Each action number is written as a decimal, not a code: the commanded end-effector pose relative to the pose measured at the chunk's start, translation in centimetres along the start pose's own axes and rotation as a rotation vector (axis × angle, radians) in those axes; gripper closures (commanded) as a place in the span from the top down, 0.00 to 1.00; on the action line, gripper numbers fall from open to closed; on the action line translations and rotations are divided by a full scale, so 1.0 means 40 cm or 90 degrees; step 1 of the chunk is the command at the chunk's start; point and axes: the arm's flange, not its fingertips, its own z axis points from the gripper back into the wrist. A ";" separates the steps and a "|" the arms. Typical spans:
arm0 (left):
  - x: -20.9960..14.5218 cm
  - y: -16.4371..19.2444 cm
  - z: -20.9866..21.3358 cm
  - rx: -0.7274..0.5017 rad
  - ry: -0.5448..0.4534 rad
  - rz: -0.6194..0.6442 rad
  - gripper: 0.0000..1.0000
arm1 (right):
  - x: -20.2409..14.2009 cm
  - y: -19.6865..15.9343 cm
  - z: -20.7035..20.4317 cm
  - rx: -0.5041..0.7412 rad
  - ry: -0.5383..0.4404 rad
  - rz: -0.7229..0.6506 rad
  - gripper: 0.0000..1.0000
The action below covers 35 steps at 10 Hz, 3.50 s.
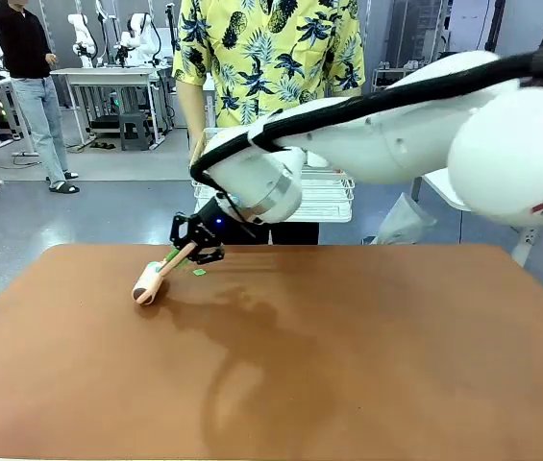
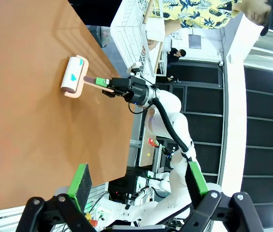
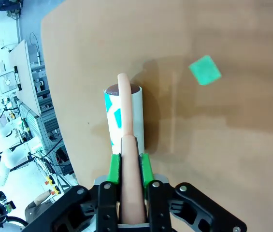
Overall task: Clean the table.
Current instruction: Clean the table with the Lint Roller when the human lifts the Dish drying rack.
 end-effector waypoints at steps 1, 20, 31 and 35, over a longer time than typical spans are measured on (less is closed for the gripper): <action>-0.006 0.003 0.009 -0.007 0.006 -0.009 1.00 | -0.003 0.000 -0.121 -0.068 0.056 -0.007 0.21; -0.006 0.003 0.009 -0.007 0.006 -0.009 1.00 | -0.020 -0.289 0.707 0.008 -0.075 0.055 0.21; -0.006 0.003 0.009 -0.007 0.006 -0.009 1.00 | 0.198 -0.259 0.460 -0.020 -0.004 0.014 0.21; -0.006 0.003 0.009 -0.007 0.006 -0.009 1.00 | 0.249 -0.278 0.406 -0.021 0.012 0.016 0.21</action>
